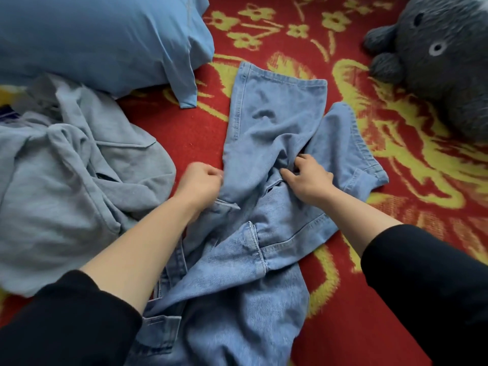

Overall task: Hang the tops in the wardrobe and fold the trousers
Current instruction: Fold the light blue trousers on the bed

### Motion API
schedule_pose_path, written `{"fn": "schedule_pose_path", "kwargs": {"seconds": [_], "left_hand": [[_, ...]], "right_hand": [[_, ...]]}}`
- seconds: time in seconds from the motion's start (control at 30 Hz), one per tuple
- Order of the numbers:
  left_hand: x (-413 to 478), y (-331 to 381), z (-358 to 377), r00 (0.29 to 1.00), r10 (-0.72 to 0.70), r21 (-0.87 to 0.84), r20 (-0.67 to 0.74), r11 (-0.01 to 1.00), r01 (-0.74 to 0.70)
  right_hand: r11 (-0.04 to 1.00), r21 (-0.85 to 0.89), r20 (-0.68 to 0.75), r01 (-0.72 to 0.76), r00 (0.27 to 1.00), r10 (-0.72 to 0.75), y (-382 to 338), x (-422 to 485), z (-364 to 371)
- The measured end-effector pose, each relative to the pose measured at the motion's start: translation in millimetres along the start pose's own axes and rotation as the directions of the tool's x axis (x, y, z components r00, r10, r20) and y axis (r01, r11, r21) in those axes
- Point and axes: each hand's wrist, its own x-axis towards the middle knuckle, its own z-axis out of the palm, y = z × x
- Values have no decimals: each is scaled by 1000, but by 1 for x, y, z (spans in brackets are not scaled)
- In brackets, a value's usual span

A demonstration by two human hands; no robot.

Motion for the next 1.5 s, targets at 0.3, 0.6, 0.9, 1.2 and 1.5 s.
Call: {"fn": "schedule_pose_path", "kwargs": {"seconds": [0.3, 0.6, 0.9, 1.2, 1.5], "left_hand": [[-25, -39, 4, 816, 554, 542, 162, 641, -543], [-33, -49, 4, 826, 356, 441, 437, 715, -542], [-29, -14, -28, 949, -55, -489, 310, 847, 209], [-40, -45, -43, 968, 71, -219, 239, 976, -18], [-26, -71, -31, 982, -42, -96, -184, 995, 25]], "right_hand": [[782, 421, -506, -460, 596, 623, 38, -26, -8], [303, 953, -259, -3, 506, 823, 28, 5, -64], [672, 694, -278, 258, 957, -81, -90, 74, -117], [959, 233, -202, -160, 957, 208, -26, 15, 6], [795, 569, -93, -211, 944, 317, 7, -25, 17]]}}
